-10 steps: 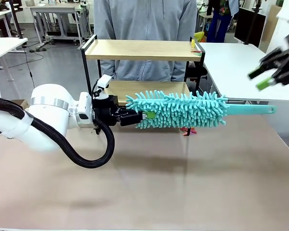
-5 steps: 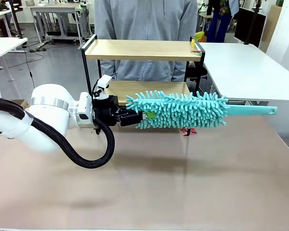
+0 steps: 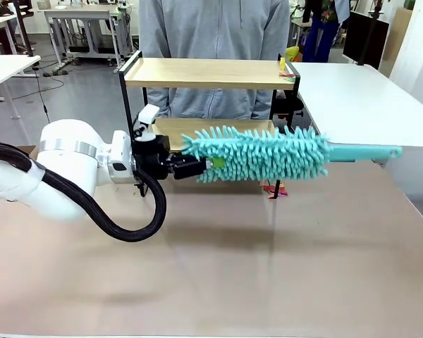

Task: Clean the shelf.
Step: Hand the Duster back to the human.

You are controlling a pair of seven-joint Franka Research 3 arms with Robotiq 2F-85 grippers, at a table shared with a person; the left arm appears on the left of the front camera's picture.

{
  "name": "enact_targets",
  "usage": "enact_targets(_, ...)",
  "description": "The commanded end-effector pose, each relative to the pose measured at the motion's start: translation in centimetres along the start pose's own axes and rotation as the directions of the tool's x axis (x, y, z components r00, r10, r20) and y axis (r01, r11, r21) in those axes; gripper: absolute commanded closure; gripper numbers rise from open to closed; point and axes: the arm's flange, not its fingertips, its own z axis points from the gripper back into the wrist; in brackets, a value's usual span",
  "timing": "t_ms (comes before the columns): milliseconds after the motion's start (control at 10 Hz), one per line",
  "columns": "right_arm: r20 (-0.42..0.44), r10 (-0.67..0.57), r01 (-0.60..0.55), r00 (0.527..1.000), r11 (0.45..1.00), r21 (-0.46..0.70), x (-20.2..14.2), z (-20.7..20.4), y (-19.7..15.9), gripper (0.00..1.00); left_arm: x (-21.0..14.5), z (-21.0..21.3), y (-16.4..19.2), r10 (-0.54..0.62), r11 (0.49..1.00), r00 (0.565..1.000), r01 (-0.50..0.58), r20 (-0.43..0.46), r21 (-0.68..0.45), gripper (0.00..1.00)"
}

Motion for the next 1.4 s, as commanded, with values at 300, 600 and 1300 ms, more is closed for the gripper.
enact_targets(300,0.007,-0.001,0.001,1.0,1.0,0.0,0.3,0.2,-0.2,0.0,12.9,5.7,-6.3,-0.215,0.949,0.972,0.186,0.092,0.253,0.83)
enact_targets(600,0.007,-0.001,0.001,1.0,1.0,0.0,0.3,0.2,-0.2,0.0,20.6,12.4,-11.2,-0.295,0.821,0.953,0.218,0.066,0.527,0.83)
enact_targets(1300,0.007,-0.001,0.001,1.0,1.0,0.0,0.3,0.2,-0.2,0.0,20.4,26.7,-16.1,-0.347,0.263,0.938,0.082,0.015,0.961,0.83)
